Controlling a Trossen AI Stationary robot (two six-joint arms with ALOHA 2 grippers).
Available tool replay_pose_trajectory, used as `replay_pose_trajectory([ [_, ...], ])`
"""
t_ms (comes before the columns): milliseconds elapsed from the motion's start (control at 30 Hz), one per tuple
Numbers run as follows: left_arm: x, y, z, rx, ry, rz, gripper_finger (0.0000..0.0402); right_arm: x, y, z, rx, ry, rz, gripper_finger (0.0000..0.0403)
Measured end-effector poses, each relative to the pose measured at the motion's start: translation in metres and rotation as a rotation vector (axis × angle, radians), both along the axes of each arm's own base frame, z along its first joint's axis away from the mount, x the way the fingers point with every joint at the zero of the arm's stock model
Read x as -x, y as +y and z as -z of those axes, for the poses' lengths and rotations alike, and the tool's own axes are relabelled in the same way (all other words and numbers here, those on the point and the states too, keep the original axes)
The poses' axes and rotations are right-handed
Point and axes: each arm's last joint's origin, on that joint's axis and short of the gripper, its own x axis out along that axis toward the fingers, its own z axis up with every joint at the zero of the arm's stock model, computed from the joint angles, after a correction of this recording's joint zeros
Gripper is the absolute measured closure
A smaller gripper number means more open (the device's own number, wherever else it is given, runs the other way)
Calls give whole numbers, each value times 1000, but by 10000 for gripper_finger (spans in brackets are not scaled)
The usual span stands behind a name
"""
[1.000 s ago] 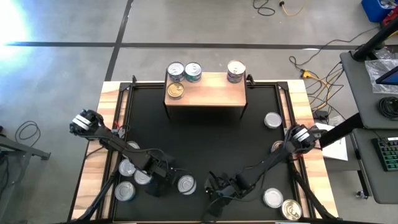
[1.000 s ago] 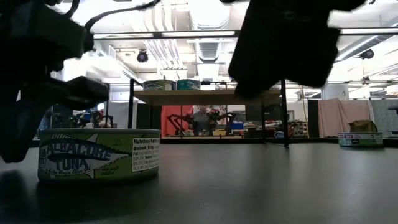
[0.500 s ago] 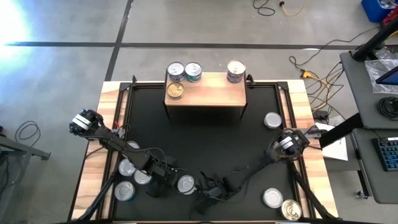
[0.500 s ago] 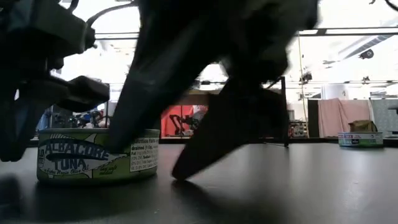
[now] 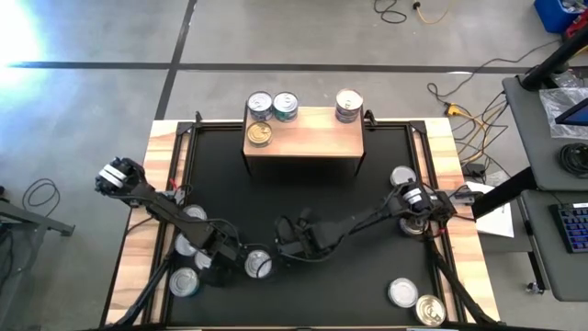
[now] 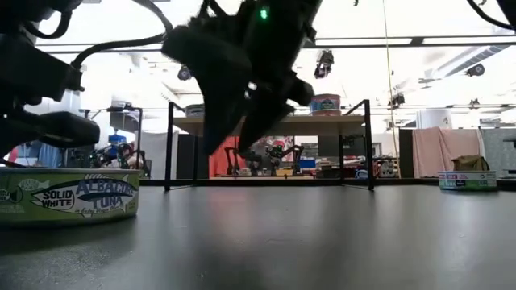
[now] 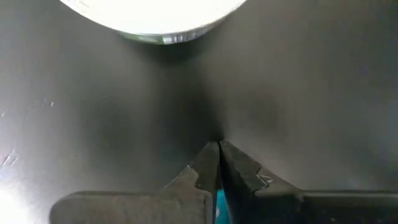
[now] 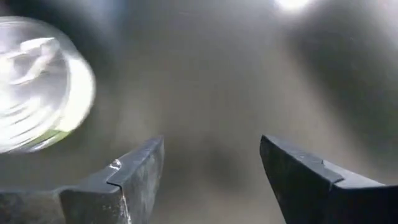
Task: Stack canned seafood by type on shelf
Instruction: Stack the green tuna can on top of the green tuna can
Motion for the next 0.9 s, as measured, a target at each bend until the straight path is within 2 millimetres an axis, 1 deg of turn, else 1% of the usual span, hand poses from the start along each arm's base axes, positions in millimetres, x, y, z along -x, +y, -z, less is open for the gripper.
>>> replay_pose_trajectory([
  [67,1,1,3,18,-23,-22,402,0,12,-3,-17,-17,-61,132],
  [133,0,1,5,26,-45,-48,402,1,25,-1,-45,-54,-88,118],
  [233,0,0,6,22,-65,-61,402,10,43,10,-61,-69,-122,92],
  [333,-2,0,6,18,-85,-59,402,15,55,21,-113,-88,-129,65],
  [433,-6,-2,3,21,-117,-49,402,14,63,24,-139,-158,-142,45],
  [533,-16,-6,-4,35,-198,-51,402,10,69,26,-119,-261,-203,36],
  [667,-23,-10,-7,83,-248,-56,402,7,72,35,-4,-406,-278,34],
  [733,-29,-11,-8,111,-283,-79,402,6,72,47,60,-401,-292,34],
  [833,-36,-12,-2,113,-281,-93,402,3,70,64,75,-387,-270,34],
  [900,-40,-15,1,112,-265,-92,402,0,71,69,69,-390,-261,34],
])
